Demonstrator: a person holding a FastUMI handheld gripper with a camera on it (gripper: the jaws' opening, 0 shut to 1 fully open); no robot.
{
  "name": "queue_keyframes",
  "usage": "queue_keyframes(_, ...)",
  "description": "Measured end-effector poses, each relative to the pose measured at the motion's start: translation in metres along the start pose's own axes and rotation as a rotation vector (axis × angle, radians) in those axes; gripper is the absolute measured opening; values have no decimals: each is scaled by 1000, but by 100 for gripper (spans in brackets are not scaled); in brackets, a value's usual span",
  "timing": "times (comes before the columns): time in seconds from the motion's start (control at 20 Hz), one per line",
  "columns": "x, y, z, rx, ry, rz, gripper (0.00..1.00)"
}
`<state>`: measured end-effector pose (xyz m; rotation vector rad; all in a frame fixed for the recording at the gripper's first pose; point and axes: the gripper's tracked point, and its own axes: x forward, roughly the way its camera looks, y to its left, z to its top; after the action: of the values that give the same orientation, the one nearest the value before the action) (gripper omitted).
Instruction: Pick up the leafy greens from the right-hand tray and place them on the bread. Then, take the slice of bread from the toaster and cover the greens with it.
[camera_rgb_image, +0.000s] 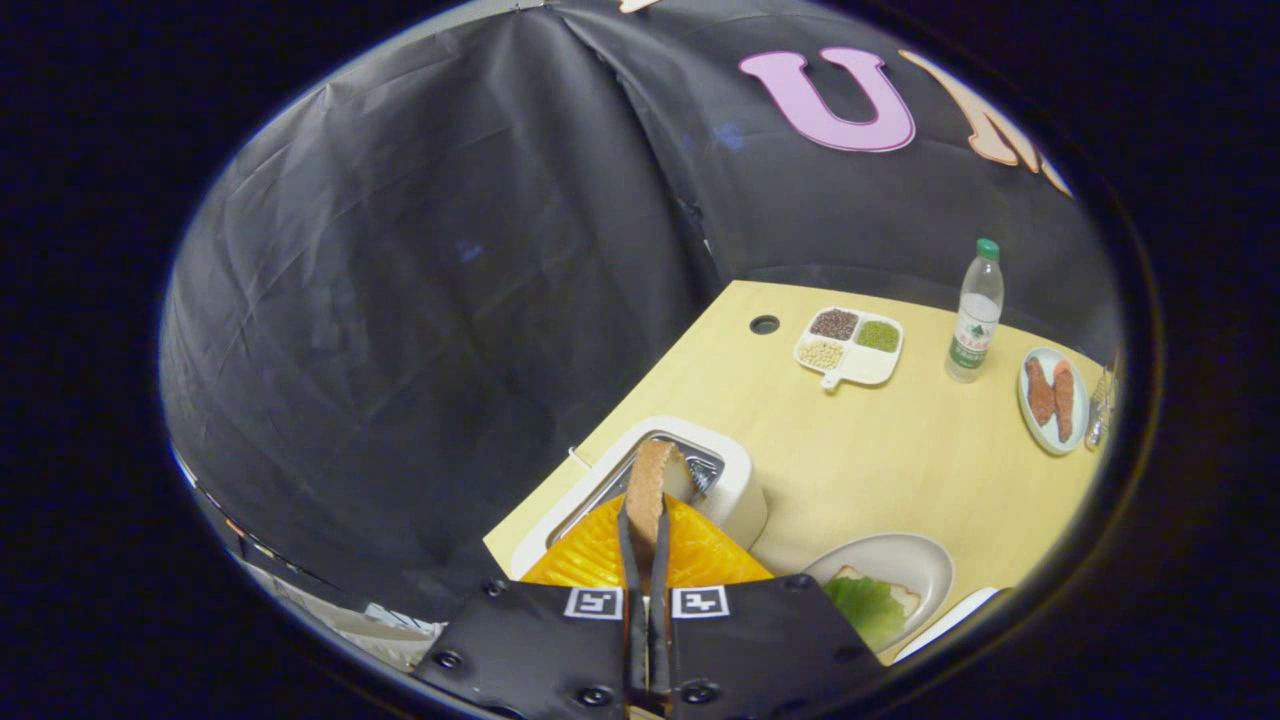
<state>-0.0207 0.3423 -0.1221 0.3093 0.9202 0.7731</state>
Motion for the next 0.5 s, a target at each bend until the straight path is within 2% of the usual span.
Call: queue_keyframes(0.5,-44,-27,16,72,-89,21,4)
